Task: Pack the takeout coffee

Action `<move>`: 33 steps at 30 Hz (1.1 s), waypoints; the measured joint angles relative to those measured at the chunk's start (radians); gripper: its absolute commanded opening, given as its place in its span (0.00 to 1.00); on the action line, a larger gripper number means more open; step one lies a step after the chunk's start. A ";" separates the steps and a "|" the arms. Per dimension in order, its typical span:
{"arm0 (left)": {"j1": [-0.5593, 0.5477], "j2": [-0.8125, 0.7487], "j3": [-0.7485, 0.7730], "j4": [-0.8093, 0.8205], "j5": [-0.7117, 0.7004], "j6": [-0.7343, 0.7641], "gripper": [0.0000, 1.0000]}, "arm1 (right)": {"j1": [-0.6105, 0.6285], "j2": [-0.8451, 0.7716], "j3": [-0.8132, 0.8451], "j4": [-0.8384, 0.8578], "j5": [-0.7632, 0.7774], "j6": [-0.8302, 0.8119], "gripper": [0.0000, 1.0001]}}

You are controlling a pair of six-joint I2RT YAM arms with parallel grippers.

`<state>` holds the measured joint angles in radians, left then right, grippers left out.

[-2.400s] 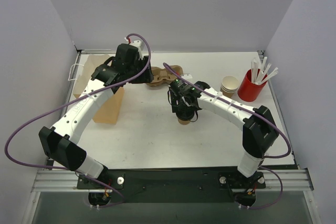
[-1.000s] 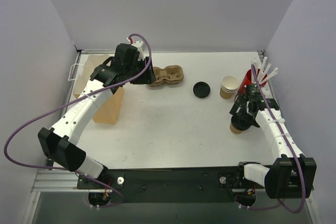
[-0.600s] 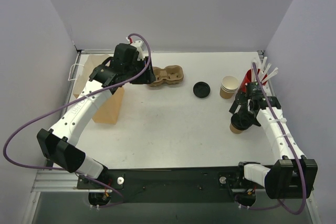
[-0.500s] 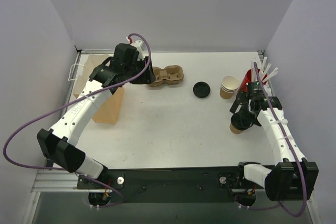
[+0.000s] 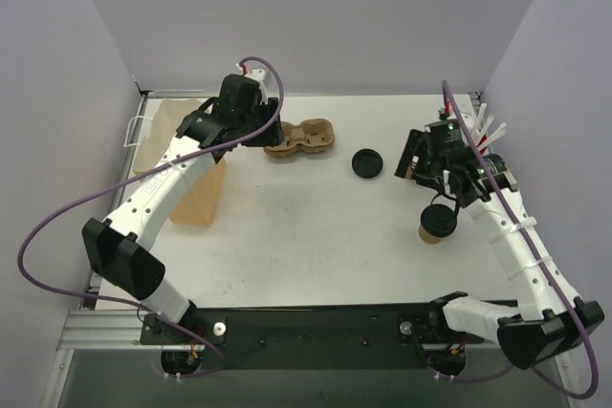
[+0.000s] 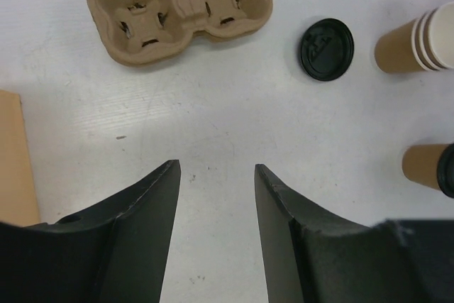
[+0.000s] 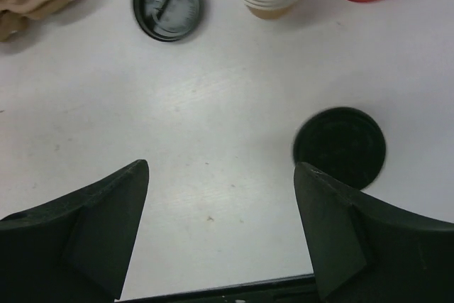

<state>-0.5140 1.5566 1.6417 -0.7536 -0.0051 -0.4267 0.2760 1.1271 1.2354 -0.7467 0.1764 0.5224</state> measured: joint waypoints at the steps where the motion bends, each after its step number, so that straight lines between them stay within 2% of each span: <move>1: -0.005 0.024 0.017 0.002 -0.028 0.000 0.52 | 0.045 0.032 0.040 0.005 0.003 0.003 0.74; 6: -0.041 0.173 0.103 0.018 -0.187 -0.004 0.48 | 0.151 0.261 0.224 0.094 -0.013 0.001 0.63; 15: -0.048 0.435 0.237 0.028 -0.415 -0.005 0.47 | 0.134 0.709 0.481 0.269 -0.158 -0.020 0.50; 23: 0.000 0.645 0.422 0.012 -0.467 0.003 0.44 | 0.082 1.008 0.690 0.347 -0.286 -0.050 0.48; 33: 0.053 0.705 0.457 -0.026 -0.471 0.005 0.44 | 0.067 1.168 0.814 0.375 -0.344 -0.115 0.47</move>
<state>-0.4610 2.2616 2.0991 -0.7792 -0.4763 -0.4217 0.3428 2.2955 2.0491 -0.3717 -0.1680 0.4076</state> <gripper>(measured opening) 0.444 0.468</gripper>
